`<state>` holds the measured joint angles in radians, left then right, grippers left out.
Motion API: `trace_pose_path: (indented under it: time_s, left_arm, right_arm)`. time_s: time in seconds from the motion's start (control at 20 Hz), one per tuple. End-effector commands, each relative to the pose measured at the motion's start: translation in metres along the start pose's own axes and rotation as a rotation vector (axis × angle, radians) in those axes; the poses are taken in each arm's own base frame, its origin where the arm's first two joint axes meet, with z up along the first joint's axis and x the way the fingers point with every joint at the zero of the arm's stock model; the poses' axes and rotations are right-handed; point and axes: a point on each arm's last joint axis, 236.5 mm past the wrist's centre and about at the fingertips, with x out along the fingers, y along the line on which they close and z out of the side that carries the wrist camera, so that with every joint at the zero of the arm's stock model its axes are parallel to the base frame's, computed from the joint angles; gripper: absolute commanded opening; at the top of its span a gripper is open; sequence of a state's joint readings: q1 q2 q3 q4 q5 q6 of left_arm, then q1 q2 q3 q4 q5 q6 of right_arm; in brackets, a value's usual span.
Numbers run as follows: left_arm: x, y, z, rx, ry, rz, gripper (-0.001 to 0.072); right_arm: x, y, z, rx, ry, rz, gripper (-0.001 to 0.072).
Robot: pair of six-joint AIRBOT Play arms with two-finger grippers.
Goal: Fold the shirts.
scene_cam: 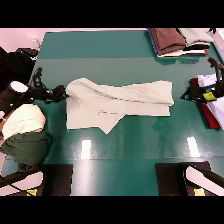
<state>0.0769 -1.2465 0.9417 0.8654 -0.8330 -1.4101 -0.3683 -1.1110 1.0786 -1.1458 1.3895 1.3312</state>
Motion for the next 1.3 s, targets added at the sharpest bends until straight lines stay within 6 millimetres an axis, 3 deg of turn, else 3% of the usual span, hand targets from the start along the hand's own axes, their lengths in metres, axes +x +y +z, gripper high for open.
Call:
trace_pose_path:
  time_s: [0.0,0.1,0.2,0.3,0.4,0.5,0.7,0.75,0.85,0.9,0.95,1.05,1.15,1.25]
  left_arm:
    - [-0.017,-0.01,0.011,0.073,-0.019,-0.006,0.0025]
    - [-0.017,-0.009,0.011,0.075,-0.018,-0.003,0.0025]
    - [-0.017,-0.009,0.012,0.075,-0.02,-0.003,0.0025]
    - [-0.017,-0.009,0.011,0.073,-0.019,-0.002,0.0025]
    - [-0.017,-0.009,0.011,0.073,-0.018,-0.003,0.0025]
    - [-0.017,-0.009,0.011,0.073,-0.018,-0.003,0.0025]
    - [-0.017,-0.009,0.011,0.071,-0.018,-0.003,0.0025]
    - [-0.017,-0.009,0.011,0.071,-0.018,-0.004,0.0025]
    - [-0.017,-0.009,0.01,0.072,-0.012,-0.004,0.0025]
    - [-0.018,-0.01,0.009,0.073,-0.011,-0.006,0.0025]
    - [-0.021,-0.013,0.01,0.078,-0.016,-0.011,0.0025]
    - [-0.044,-0.032,0.017,0.127,-0.049,-0.031,0.0024]
    - [-0.097,-0.07,0.036,0.238,-0.145,-0.058,0.0025]
    - [-0.176,-0.123,0.06,0.377,-0.324,-0.088,0.0025]
  right_arm:
    - [0.025,-0.053,-0.046,0.188,0.123,-0.009,0.0561]
    - [0.056,-0.055,-0.07,0.264,0.19,0.081,0.0555]
    - [0.084,-0.041,-0.069,0.324,0.172,0.196,0.0488]
    - [0.104,-0.025,-0.059,0.353,0.15,0.265,0.0486]
    - [0.12,-0.014,-0.05,0.339,0.138,0.271,0.0482]
    - [0.132,-0.005,-0.042,0.314,0.114,0.259,0.0433]
    - [0.145,0.014,-0.04,0.238,0.105,0.239,0.043]
    - [0.147,0.019,-0.041,0.221,0.111,0.239,0.0389]
    - [0.151,0.028,-0.042,0.188,0.112,0.236,0.0181]
    - [0.15,0.033,-0.04,0.147,0.107,0.238,0.0033]
    - [0.144,0.04,-0.034,0.116,0.091,0.245,0.0022]
    - [0.108,0.06,-0.004,0.018,-0.004,0.265,0.0021]
    - [0.038,0.091,0.04,-0.111,-0.182,0.281,0.0021]
    - [-0.062,0.127,0.079,-0.253,-0.429,0.274,0.0021]
